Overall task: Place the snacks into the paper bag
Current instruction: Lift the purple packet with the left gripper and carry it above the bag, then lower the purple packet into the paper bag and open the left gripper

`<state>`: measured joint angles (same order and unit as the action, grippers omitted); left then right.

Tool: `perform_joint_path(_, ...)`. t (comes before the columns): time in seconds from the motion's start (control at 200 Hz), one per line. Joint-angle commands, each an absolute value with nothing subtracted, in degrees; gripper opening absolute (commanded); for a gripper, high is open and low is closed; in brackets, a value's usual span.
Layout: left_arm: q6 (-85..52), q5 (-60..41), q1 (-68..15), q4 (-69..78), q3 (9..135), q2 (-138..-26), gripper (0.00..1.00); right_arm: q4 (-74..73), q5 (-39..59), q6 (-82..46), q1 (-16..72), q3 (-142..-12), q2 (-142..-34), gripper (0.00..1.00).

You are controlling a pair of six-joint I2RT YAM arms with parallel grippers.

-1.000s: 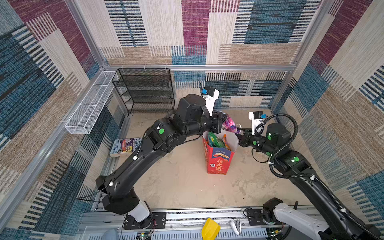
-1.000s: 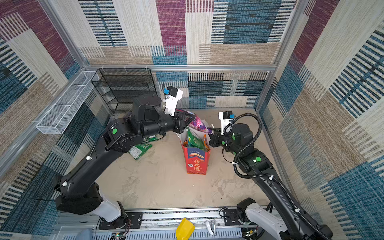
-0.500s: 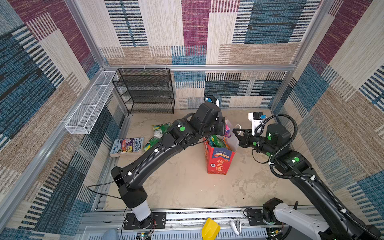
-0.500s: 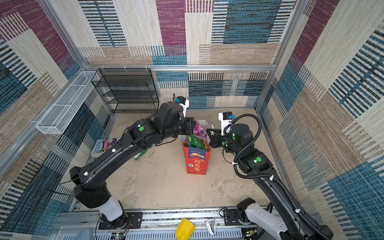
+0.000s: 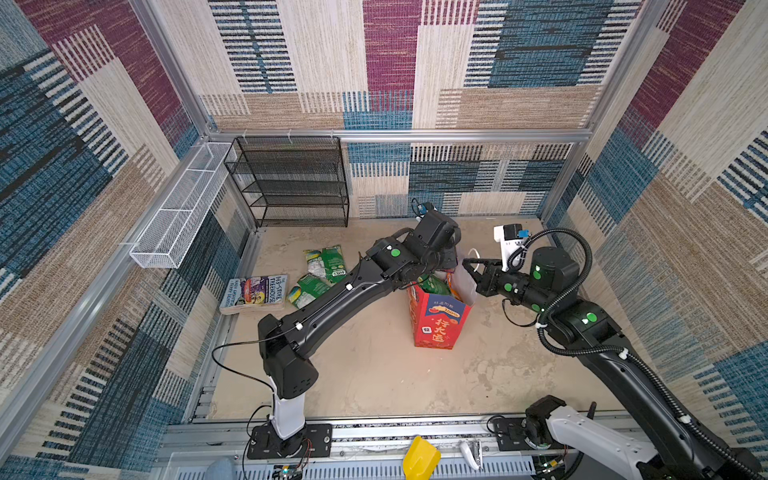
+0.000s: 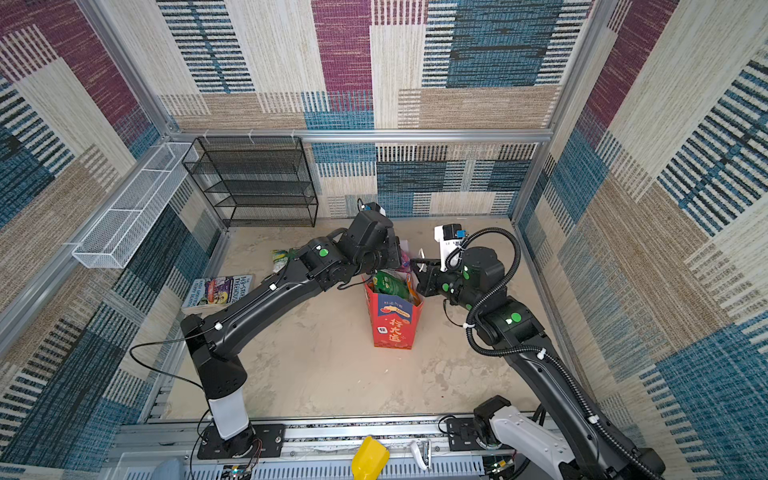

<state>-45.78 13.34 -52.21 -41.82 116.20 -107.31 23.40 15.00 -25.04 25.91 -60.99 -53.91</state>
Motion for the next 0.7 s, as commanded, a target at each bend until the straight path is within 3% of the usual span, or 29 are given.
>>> perform_joint_path(0.0, -50.0, 14.8, -51.8, -38.1, 114.1, -108.0, 0.0, 20.9, 15.7, -25.9, 26.0, -61.0, -53.4, 0.01)
perform_joint_path(0.376, -55.3, 10.3, -51.8, -31.2, 104.0, -107.4, 0.0, 20.4, 16.1, -26.1, 26.0, -60.9, -53.4, 0.01)
perform_joint_path(0.576, -53.8, 7.9, -51.8, -28.7, 102.7, -104.5, 0.28, 20.1, 15.0, -26.6, 26.1, -59.7, -52.2, 0.01)
perform_joint_path(0.691, -51.0, 5.8, -51.9, -28.3, 103.4, -101.9, 0.33, 19.5, 14.6, -27.2, 26.0, -58.2, -51.5, 0.01)
